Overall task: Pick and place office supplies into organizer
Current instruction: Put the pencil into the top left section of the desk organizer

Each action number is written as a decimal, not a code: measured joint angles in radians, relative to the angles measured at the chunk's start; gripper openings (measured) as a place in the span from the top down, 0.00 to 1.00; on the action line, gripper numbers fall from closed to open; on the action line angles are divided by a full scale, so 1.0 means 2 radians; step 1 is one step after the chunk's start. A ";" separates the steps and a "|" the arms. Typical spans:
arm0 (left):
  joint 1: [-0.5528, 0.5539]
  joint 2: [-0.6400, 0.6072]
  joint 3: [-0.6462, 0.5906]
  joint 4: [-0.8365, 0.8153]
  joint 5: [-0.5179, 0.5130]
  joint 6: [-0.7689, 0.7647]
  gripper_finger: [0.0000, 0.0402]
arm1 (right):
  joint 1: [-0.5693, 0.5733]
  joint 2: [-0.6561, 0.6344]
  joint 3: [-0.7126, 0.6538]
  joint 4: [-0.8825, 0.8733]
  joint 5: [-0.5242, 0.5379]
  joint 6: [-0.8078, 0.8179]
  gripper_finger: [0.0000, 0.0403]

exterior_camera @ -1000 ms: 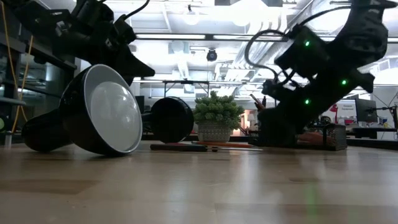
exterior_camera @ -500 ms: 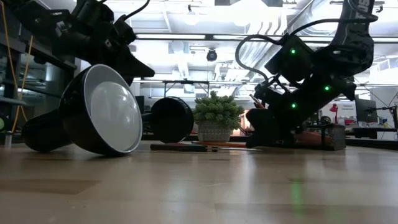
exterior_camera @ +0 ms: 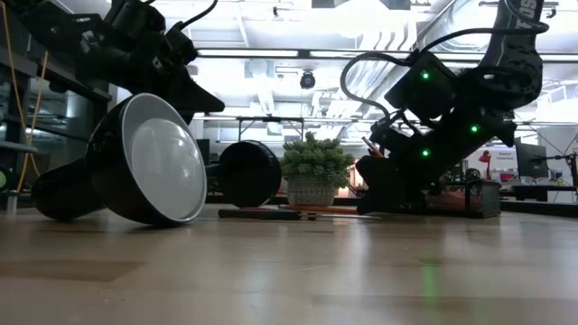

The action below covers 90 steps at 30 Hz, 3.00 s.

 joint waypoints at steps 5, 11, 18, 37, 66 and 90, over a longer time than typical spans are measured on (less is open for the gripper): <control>0.000 0.000 0.000 0.000 0.000 0.000 0.99 | 0.018 0.002 -0.001 0.006 0.016 0.014 0.69; 0.000 0.000 0.000 0.000 0.000 0.000 0.99 | 0.032 0.002 0.005 0.014 0.020 0.022 0.69; 0.000 0.000 0.000 0.000 0.000 0.000 0.99 | 0.037 0.002 0.027 -0.011 0.047 0.020 0.69; 0.000 0.000 0.000 0.000 -0.001 0.000 0.99 | 0.007 0.083 0.072 0.001 0.040 0.032 0.75; 0.000 0.000 0.000 0.000 -0.002 0.000 0.99 | 0.022 0.059 0.097 -0.017 0.026 -0.019 0.98; 0.000 0.000 0.000 -0.001 -0.002 0.000 0.99 | 0.155 -0.115 0.098 -0.286 0.103 0.127 0.98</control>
